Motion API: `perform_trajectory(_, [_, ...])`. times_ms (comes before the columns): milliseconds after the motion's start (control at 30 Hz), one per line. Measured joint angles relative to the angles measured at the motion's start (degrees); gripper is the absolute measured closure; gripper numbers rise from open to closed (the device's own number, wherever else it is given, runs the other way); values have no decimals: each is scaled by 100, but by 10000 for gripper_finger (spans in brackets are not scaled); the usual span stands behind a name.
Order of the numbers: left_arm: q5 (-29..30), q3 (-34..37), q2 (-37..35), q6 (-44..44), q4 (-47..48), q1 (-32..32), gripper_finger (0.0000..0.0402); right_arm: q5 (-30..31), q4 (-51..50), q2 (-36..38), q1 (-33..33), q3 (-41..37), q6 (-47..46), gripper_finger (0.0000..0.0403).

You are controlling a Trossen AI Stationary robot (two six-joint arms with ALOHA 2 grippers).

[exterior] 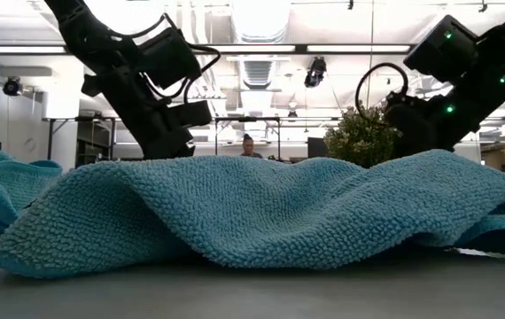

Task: Fold microfiber towels
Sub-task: Fold the orange microfiber towel

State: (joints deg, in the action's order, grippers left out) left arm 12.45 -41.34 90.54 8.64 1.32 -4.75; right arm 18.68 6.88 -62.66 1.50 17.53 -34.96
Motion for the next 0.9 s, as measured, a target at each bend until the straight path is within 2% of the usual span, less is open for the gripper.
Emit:
perform_trajectory(133, [10,7,0,2,-3,0,244,-495,259,-353,-124,-2,-109,388])
perform_trajectory(333, [23,23,0,2,-2,0,244,-583,307,-807,-569,238,-108,394])
perform_trajectory(433, [26,32,0,2,-9,0,244,-935,287,-997,-778,407,140,394])
perform_trajectory(567, [28,63,0,2,9,0,244,-975,271,-1086,-888,599,168,394])
perform_trajectory(733, [31,83,0,2,11,0,244,-977,142,-867,-880,711,218,372])
perform_trajectory(900, [31,85,0,2,7,0,244,-719,-771,-340,-798,944,166,327])
